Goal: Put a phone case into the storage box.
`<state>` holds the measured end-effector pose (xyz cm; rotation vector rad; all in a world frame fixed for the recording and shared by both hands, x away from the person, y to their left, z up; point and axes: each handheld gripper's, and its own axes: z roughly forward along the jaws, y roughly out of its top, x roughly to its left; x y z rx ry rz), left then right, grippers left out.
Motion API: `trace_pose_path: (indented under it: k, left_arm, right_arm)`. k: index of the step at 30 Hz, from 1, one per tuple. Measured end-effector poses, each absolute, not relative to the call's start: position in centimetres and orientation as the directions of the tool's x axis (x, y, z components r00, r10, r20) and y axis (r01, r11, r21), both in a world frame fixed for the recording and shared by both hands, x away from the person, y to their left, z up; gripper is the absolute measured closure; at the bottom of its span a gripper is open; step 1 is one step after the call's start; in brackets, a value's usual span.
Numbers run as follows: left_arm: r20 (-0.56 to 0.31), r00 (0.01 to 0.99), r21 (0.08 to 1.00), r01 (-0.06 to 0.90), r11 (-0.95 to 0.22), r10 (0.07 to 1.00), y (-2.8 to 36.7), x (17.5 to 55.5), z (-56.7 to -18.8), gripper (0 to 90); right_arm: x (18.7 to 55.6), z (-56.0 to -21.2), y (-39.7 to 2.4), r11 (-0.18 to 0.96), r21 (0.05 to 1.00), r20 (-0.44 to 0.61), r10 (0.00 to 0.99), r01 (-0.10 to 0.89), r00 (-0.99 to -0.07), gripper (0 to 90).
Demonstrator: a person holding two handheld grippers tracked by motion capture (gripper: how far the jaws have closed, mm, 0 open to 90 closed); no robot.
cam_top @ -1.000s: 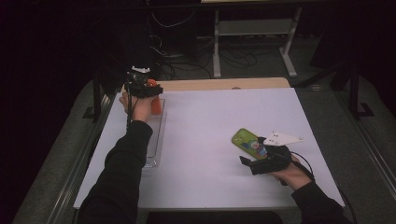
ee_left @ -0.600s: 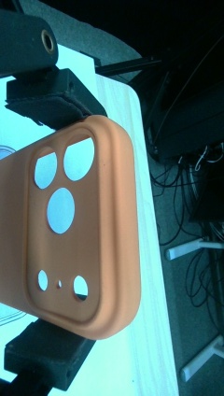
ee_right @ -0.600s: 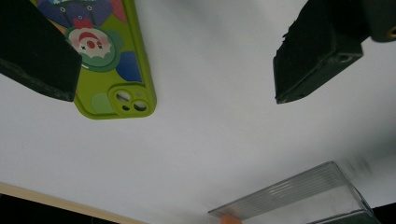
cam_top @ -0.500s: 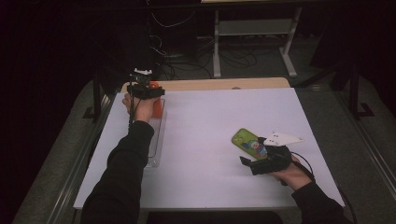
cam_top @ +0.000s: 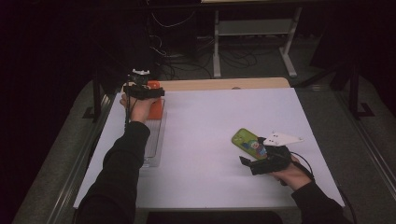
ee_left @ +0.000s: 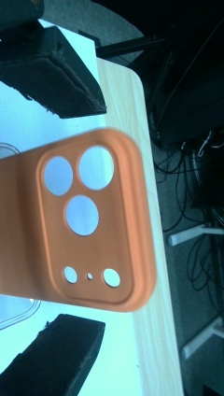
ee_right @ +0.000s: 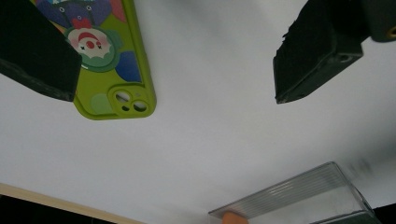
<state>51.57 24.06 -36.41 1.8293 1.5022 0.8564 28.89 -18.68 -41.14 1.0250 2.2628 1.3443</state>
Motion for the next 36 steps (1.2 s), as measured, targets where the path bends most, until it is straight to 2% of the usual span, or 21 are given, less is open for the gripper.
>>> trace_pose_path:
  k: [8,20,36]
  left_arm:
    - [0.083,0.187,0.795,0.58,-0.178,0.979,25.0,50.4,-35.2,0.0]
    - [0.01,0.394,0.787,0.564,-0.25,0.919,25.7,47.0,-35.0,0.0]
    - [-0.028,0.612,0.823,0.463,-0.33,0.79,22.1,42.1,-34.1,0.0]
  right_arm:
    - [29.2,-41.0,-18.6,0.297,0.86,0.085,0.718,0.414,-0.691,0.3]
    - [29.2,-40.9,-18.7,0.301,0.855,0.086,0.721,0.423,-0.687,0.4]
    - [29.1,-40.7,-18.9,0.303,0.861,0.073,0.722,0.408,-0.688,0.3]
